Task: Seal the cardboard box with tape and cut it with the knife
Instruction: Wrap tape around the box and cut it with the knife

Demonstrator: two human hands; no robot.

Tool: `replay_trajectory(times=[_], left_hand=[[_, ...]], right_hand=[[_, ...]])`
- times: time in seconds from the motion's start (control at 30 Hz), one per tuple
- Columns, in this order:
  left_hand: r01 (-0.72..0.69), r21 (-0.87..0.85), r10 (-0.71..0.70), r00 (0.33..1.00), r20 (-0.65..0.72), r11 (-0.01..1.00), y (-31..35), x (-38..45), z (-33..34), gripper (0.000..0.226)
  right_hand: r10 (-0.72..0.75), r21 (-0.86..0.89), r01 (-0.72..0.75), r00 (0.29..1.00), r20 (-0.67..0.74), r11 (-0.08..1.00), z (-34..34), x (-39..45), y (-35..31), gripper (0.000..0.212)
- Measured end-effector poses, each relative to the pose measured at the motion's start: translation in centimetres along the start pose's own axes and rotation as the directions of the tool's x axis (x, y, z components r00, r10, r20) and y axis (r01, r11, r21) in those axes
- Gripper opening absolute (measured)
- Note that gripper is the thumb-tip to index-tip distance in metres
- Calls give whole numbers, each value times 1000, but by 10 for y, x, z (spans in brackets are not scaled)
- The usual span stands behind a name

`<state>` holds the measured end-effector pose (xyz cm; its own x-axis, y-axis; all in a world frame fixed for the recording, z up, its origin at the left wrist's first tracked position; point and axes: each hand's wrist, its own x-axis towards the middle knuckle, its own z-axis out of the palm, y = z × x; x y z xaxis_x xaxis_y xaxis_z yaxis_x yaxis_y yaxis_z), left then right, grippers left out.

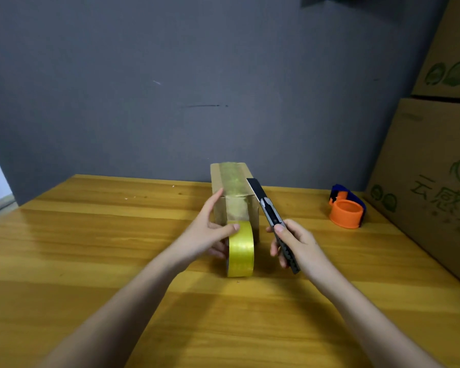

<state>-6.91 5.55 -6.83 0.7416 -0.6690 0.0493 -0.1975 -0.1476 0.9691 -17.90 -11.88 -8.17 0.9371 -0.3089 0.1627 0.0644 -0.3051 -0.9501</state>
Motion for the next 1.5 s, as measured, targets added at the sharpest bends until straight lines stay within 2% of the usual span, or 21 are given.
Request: replay_trajectory(times=[0.13,0.23,0.3,0.37,0.4,0.47,0.53,0.6,0.73,0.83,1.0,1.1,1.33,1.5], left_hand=[[5,-31,-5,1000,20,1000,-3,2,1,92],[8,-54,-7,1000,17,998,-6,4,0,93],[4,-55,-4,1000,8,998,-7,5,1,93],[-3,-58,3,1000,4,998,-8,5,2,93],[-5,-57,5,1000,3,998,-8,5,3,93],[-10,-54,10,1000,2,999,-8,4,3,94],[-12,-51,12,1000,0,999,-8,4,3,94],[-14,-48,14,1000,-2,999,-7,4,3,94],[-20,-50,20,1000,0,999,-7,4,3,93],[-20,-38,20,1000,-5,999,-7,3,3,94],[-26,-33,26,1000,-4,999,-7,3,3,93],[-30,-46,30,1000,-4,998,-8,3,3,92],[-32,-38,32,999,-12,999,-8,2,3,91],[-30,-34,29,1000,-6,999,-7,1,3,91]], right_hand=[[2,-112,1,1000,25,994,-8,0,-1,21],[-68,-345,73,997,27,936,-20,-1,-6,15],[-129,-630,144,989,70,763,-30,-2,-16,13],[-179,-872,216,972,151,439,-37,-4,-28,22],[-224,-924,257,955,197,282,-39,-4,-34,28],[-309,-936,347,898,313,60,-42,-3,-41,39],[-335,-913,399,852,402,-81,-42,-3,-45,44],[-329,-893,415,830,450,-174,-41,-3,-46,46],[-341,-880,421,812,474,-221,-36,-4,-46,46],[-392,-879,383,790,471,-283,-33,-2,-44,31],[-407,-862,396,765,500,-316,-30,2,-40,21],[-404,-871,381,777,483,-309,-28,1,-39,16],[-404,-886,361,794,455,-290,-25,0,-39,19],[-392,-888,340,805,445,-309,-31,-3,-35,37]])
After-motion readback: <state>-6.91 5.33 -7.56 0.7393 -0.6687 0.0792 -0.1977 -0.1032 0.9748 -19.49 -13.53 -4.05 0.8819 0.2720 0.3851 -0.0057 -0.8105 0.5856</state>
